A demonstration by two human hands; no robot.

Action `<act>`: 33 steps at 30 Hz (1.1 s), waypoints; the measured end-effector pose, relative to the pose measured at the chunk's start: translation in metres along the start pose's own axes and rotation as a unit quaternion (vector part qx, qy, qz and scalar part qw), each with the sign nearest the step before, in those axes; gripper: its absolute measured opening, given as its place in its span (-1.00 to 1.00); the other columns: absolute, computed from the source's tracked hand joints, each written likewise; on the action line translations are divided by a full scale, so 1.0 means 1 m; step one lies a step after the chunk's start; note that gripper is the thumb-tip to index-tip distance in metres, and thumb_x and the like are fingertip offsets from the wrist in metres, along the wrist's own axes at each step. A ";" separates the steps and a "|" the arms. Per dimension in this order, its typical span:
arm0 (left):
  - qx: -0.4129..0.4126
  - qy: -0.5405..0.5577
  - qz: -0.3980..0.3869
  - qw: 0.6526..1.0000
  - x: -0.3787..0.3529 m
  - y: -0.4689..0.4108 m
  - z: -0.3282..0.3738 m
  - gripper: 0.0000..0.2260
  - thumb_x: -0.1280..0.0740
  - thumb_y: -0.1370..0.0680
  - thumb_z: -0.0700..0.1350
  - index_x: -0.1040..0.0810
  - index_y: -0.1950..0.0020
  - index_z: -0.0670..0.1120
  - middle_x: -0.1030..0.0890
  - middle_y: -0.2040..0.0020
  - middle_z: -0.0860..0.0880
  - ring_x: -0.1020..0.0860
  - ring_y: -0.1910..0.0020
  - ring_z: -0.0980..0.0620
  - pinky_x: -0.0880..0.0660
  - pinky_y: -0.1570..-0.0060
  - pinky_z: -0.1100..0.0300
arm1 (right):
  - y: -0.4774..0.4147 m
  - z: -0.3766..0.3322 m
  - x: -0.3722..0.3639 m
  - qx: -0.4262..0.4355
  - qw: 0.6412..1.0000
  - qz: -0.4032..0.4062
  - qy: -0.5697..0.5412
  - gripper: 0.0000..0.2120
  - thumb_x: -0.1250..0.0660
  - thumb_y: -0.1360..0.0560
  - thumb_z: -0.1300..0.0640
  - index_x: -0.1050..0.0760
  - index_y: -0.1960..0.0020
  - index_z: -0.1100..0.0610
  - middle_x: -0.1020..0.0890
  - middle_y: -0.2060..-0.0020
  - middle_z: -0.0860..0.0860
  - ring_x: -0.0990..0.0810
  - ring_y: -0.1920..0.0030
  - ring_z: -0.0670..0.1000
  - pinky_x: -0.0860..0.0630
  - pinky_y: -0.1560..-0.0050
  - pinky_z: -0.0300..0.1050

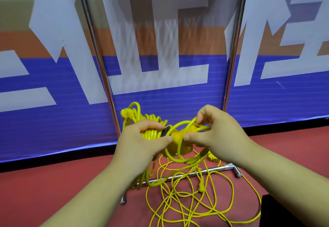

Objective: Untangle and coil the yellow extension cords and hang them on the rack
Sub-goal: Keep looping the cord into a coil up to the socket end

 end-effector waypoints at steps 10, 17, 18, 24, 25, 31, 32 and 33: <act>0.042 0.056 -0.038 0.997 -0.001 0.002 -0.007 -0.83 -0.49 -0.48 -0.28 -0.67 -0.01 -0.07 -0.52 0.51 -0.17 -0.48 0.55 -0.04 -0.47 0.49 0.18 | 0.003 -0.004 -0.003 0.017 0.998 -0.056 -0.015 -0.64 -0.57 -0.36 0.11 -0.36 0.13 0.03 -0.50 0.46 -0.09 -0.35 0.53 -0.12 -0.37 0.45 -0.26; 0.061 0.090 -0.044 0.993 -0.002 0.002 -0.010 -0.84 -0.48 -0.49 -0.26 -0.68 -0.02 -0.06 -0.52 0.49 -0.21 -0.47 0.53 -0.09 -0.48 0.47 0.14 | -0.002 0.001 0.003 0.000 0.992 -0.123 -0.017 -0.69 -0.58 -0.33 0.18 -0.52 0.05 -0.04 -0.70 0.25 0.15 -0.68 0.18 0.20 -0.62 0.12 0.11; 0.064 0.094 -0.042 0.993 -0.001 0.001 -0.010 -0.84 -0.48 -0.48 -0.26 -0.68 -0.01 -0.06 -0.52 0.49 -0.22 -0.47 0.53 -0.10 -0.48 0.47 0.14 | -0.002 0.002 0.003 0.002 0.992 -0.128 -0.007 -0.68 -0.58 -0.34 0.17 -0.53 0.02 -0.05 -0.71 0.23 0.14 -0.69 0.16 0.17 -0.62 0.09 0.11; 0.061 0.078 -0.063 0.993 -0.004 0.003 -0.009 -0.83 -0.48 -0.49 -0.27 -0.69 0.00 -0.02 -0.51 0.50 -0.19 -0.47 0.53 -0.06 -0.46 0.47 0.16 | 0.000 -0.007 0.006 0.039 0.981 -0.084 0.170 -0.67 -0.59 -0.31 -0.11 -0.57 0.01 -0.09 -0.62 0.24 -0.16 -0.59 0.17 -0.16 -0.54 0.12 -0.20; 0.061 0.076 -0.066 0.993 -0.006 0.003 -0.009 -0.83 -0.48 -0.49 -0.27 -0.69 0.01 -0.01 -0.51 0.50 -0.19 -0.47 0.53 -0.04 -0.46 0.46 0.17 | 0.000 -0.009 0.006 0.046 0.972 -0.084 0.214 -0.67 -0.56 -0.32 -0.16 -0.55 0.00 -0.10 -0.62 0.21 -0.14 -0.58 0.16 -0.13 -0.55 0.13 -0.17; 0.055 0.072 -0.075 0.993 -0.012 0.006 -0.006 -0.81 -0.48 -0.47 -0.30 -0.68 -0.01 -0.06 -0.51 0.51 -0.14 -0.48 0.56 0.00 -0.45 0.50 0.22 | 0.001 -0.024 0.008 0.064 0.901 -0.118 0.412 -0.56 -0.38 -0.39 -0.36 -0.42 0.04 -0.02 -0.49 0.23 -0.03 -0.56 0.10 0.12 -0.42 0.22 -0.10; 0.055 0.071 -0.078 0.993 -0.012 0.006 -0.005 -0.80 -0.48 -0.47 -0.31 -0.68 -0.01 -0.06 -0.52 0.52 -0.13 -0.48 0.56 0.00 -0.45 0.49 0.22 | 0.002 -0.026 0.008 0.067 0.893 -0.127 0.427 -0.55 -0.37 -0.39 -0.37 -0.41 0.03 -0.01 -0.47 0.24 -0.02 -0.57 0.09 0.14 -0.40 0.23 -0.10; 0.055 0.069 -0.078 0.993 -0.012 0.006 -0.005 -0.80 -0.48 -0.47 -0.31 -0.68 -0.01 -0.05 -0.52 0.52 -0.14 -0.48 0.56 0.00 -0.46 0.48 0.22 | 0.003 -0.026 0.009 0.073 0.886 -0.132 0.438 -0.53 -0.36 -0.39 -0.38 -0.40 0.02 -0.01 -0.45 0.24 -0.02 -0.57 0.08 0.15 -0.39 0.25 -0.10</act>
Point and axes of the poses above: each hand's wrist, its own y-axis away from the middle knuckle, its own x-axis out of the back of the hand, z = x × y, the point moved 2 cm from there along -y, towards the middle knuckle
